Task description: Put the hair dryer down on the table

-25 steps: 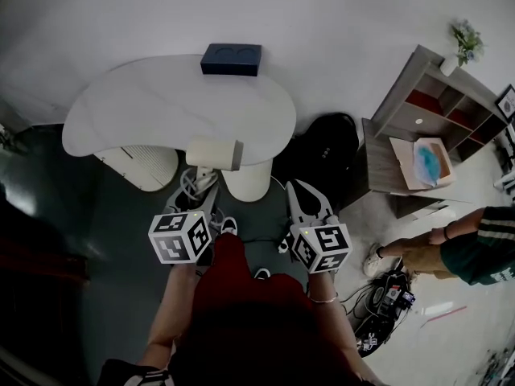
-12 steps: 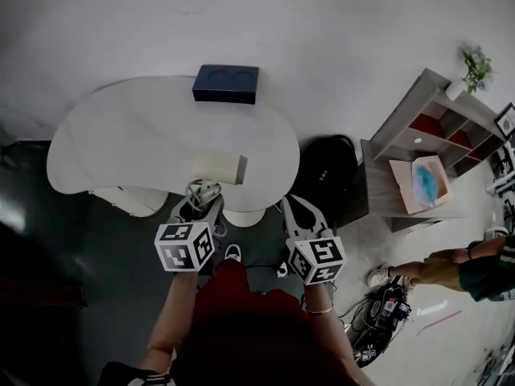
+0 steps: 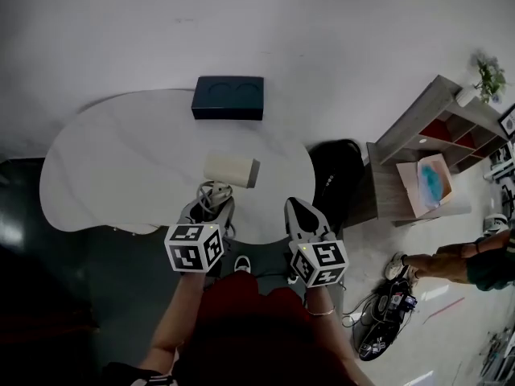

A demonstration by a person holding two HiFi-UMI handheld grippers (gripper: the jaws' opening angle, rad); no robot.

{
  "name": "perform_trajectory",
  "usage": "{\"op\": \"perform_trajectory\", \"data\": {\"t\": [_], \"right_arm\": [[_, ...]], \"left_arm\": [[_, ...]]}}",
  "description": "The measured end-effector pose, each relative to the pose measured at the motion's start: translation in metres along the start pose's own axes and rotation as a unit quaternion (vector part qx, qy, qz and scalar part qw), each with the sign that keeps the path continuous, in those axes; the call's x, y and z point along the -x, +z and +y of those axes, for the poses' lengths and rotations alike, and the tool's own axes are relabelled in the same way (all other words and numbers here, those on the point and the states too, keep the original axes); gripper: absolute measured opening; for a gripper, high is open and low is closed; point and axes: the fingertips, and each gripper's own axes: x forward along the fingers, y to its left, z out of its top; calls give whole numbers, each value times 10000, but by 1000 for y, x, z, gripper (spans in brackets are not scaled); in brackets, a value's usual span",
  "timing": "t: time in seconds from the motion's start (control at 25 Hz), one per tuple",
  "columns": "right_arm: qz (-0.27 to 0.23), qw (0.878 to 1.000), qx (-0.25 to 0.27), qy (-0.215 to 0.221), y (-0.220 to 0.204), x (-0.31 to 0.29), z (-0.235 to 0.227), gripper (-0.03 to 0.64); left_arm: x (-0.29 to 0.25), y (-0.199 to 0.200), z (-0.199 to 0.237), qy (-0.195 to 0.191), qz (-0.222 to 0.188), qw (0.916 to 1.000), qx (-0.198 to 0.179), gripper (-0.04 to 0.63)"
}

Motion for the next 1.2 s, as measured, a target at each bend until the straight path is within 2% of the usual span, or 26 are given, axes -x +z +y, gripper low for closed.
{"op": "perform_trajectory", "data": {"t": [0.4, 0.64, 0.92, 1.2], "right_arm": [[69, 9980, -51, -626, 0, -20, -27, 15], [-13, 9951, -202, -967, 6, -23, -56, 15], [6, 9931, -305, -1133, 8, -36, -90, 15], [186, 9926, -422, -1123, 4, -53, -118, 15]], "left_arm": [[-48, 13, 15, -441, 329, 9981, -272, 215], [-79, 18, 5, -613, 510, 9957, -467, 215], [-123, 18, -11, -788, 749, 9921, -618, 215], [-165, 17, -26, -868, 962, 9896, -621, 215]]}}
